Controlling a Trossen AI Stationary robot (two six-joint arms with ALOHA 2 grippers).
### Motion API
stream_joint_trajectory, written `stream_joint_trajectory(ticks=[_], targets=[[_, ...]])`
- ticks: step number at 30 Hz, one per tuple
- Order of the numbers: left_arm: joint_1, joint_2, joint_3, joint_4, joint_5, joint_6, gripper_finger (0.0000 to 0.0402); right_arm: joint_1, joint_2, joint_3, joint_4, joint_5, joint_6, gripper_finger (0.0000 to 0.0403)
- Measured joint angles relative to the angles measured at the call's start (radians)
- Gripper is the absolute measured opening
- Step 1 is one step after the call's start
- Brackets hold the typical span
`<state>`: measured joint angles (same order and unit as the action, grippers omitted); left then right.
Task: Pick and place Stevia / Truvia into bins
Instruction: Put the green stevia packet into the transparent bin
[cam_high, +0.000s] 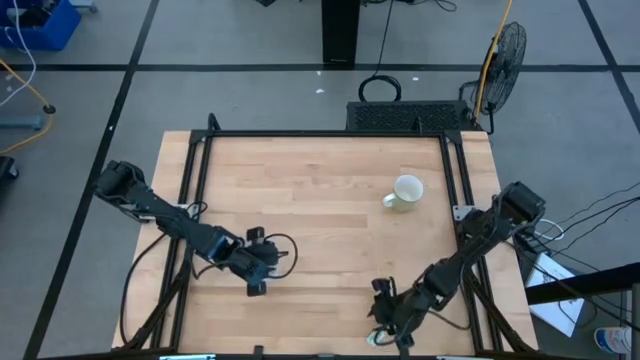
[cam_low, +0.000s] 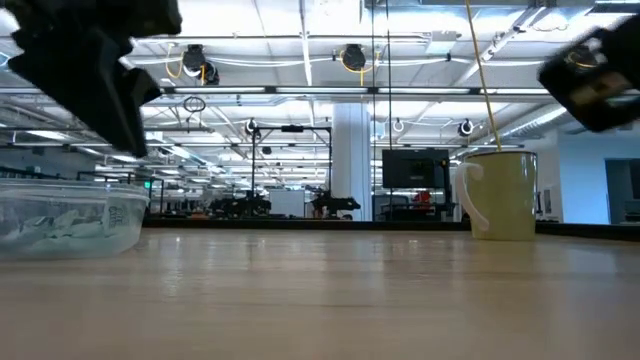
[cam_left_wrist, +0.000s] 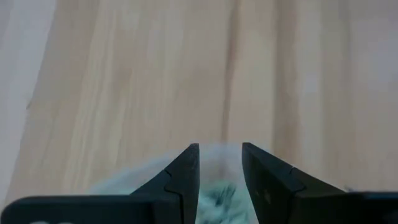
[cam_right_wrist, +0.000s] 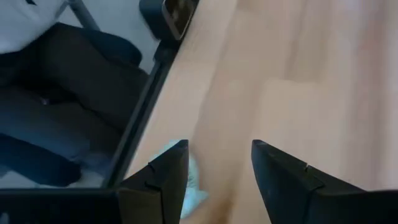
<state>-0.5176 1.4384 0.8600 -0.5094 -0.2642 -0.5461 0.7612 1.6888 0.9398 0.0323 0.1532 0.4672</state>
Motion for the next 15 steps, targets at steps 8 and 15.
stream_joint_trajectory(ticks=[8, 15], targets=[[0.025, 0.000, 0.000, 0.129, -0.006, 0.142, 0.0127, 0.051, 0.129, 0.000, 0.091, -0.001, 0.064, 0.0167], [0.041, 0.000, 0.000, 0.127, -0.006, 0.147, 0.0127, 0.099, 0.142, 0.000, 0.114, 0.000, 0.038, 0.0166]])
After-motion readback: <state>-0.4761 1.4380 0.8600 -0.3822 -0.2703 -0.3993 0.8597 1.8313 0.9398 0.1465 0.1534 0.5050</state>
